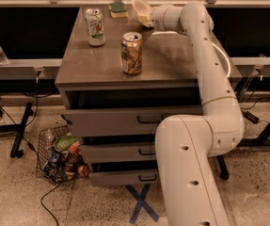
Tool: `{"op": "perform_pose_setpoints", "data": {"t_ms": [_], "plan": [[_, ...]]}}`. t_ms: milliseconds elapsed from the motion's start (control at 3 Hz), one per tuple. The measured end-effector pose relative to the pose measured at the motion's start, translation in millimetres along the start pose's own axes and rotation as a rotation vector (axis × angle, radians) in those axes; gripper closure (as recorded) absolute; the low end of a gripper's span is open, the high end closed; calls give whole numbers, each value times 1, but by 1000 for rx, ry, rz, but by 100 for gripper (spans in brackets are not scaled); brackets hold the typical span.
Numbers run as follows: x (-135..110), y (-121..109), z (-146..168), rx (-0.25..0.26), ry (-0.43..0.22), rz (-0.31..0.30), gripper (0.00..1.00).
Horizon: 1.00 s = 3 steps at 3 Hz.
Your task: Move paper bowl near sponge
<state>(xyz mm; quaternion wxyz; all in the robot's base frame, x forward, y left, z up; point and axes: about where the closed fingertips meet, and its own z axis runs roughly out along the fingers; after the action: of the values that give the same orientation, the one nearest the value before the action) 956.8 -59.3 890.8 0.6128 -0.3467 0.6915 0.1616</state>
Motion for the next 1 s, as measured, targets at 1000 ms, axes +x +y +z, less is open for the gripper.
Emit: {"op": "perform_pose_setpoints", "data": {"t_ms": [1000], "plan": [[-44, 32, 17, -50, -39, -185, 95]]}}
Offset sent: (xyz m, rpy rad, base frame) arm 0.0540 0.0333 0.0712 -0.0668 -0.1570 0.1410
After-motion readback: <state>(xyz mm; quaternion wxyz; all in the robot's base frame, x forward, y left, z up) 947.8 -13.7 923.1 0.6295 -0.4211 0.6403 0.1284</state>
